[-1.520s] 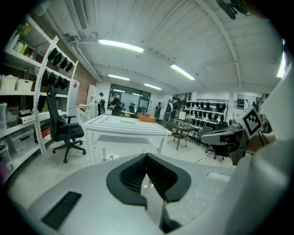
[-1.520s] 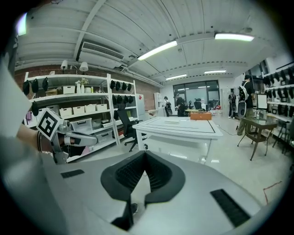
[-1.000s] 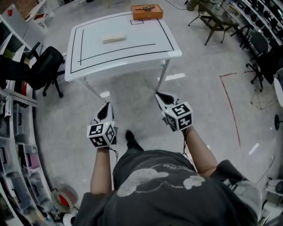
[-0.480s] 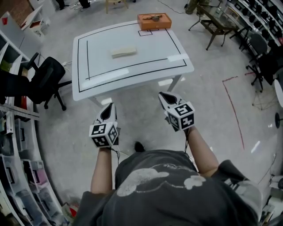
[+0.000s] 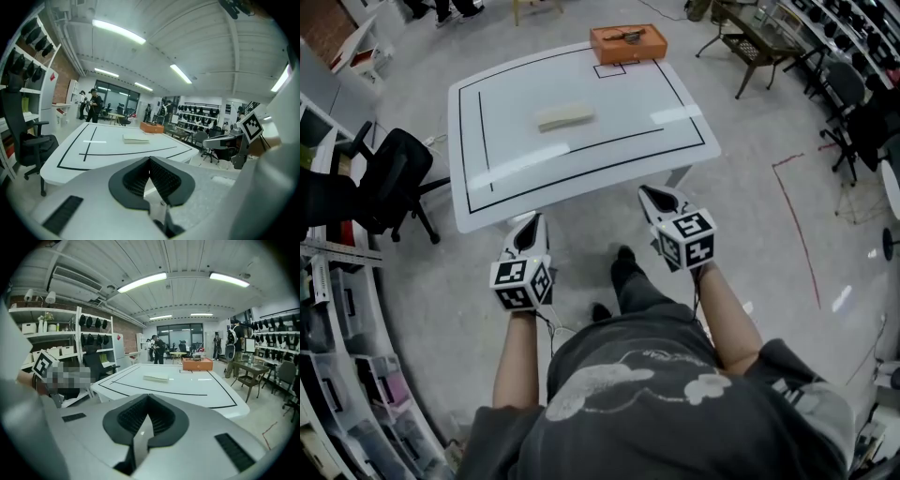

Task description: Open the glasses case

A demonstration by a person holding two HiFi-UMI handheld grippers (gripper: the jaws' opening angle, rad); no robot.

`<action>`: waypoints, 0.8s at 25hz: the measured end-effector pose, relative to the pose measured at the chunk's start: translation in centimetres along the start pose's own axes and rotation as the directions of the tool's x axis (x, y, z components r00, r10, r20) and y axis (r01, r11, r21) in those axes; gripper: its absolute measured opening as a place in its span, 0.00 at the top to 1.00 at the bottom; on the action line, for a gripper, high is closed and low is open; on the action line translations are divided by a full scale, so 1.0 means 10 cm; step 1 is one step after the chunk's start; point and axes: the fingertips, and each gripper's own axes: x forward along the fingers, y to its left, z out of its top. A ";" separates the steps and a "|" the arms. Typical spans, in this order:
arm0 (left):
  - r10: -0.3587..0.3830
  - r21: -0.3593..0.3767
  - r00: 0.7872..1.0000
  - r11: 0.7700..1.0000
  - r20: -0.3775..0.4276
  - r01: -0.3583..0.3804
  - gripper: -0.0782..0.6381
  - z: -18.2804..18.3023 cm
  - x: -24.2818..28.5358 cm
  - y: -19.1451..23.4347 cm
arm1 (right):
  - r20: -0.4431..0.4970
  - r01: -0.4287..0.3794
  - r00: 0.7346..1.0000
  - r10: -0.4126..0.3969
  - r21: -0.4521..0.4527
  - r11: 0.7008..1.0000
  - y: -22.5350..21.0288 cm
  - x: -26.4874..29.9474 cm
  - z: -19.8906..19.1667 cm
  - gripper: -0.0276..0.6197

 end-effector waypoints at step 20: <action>0.099 -0.005 0.993 0.995 -0.066 -0.099 0.89 0.54 1.52 0.66 | -0.026 -0.155 0.988 0.155 -0.004 0.988 -0.95 1.98 0.69 0.95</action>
